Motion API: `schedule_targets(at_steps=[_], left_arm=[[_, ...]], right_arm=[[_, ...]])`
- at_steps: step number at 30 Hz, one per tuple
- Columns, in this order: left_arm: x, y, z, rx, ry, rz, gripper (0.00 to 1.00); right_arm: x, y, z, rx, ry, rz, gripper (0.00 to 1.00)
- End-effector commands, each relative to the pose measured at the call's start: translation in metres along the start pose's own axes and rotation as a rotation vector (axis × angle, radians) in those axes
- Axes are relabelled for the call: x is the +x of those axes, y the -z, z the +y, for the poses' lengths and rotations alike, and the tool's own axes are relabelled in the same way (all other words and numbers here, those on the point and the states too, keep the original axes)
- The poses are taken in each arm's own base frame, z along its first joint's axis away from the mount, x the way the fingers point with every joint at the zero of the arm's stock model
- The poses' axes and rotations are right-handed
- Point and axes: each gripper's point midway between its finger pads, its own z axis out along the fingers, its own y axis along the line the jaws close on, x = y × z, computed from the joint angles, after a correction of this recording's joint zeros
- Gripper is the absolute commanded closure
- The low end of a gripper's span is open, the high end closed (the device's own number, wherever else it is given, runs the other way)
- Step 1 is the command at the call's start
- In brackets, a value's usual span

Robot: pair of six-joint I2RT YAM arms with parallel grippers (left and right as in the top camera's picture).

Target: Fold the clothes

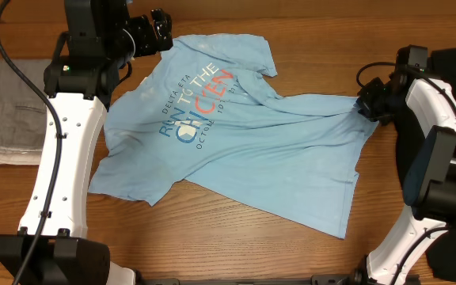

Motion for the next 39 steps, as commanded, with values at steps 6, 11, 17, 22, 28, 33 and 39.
schedule_targets(at_steps=[6, 11, 17, 22, 28, 33, 39], left_arm=[[0.005, -0.004, -0.002, 0.006, 0.009, 0.013, 0.00], [0.005, -0.004, -0.002, 0.006, 0.009, 0.013, 0.00], [0.005, -0.004, -0.002, 0.006, 0.009, 0.013, 0.00], [0.005, -0.004, -0.002, 0.006, 0.009, 0.013, 0.00], [0.005, -0.004, -0.002, 0.006, 0.009, 0.013, 0.00], [0.005, -0.004, -0.002, 0.006, 0.009, 0.013, 0.00], [0.005, -0.004, -0.002, 0.006, 0.008, 0.013, 0.00]], right_arm=[[-0.010, 0.006, 0.002, 0.008, 0.009, -0.042, 0.75], [-0.006, -0.001, -0.003, 0.013, 0.007, -0.035, 0.75], [-0.008, -0.008, -0.003, 0.000, 0.013, -0.052, 0.91], [-0.014, -0.007, 0.002, -0.019, 0.020, -0.076, 0.96], [-0.020, -0.006, 0.008, -0.044, 0.025, -0.100, 0.96], [-0.025, -0.006, 0.013, -0.066, 0.033, -0.119, 0.96], [-0.037, -0.003, 0.023, -0.107, 0.023, -0.169, 0.96]])
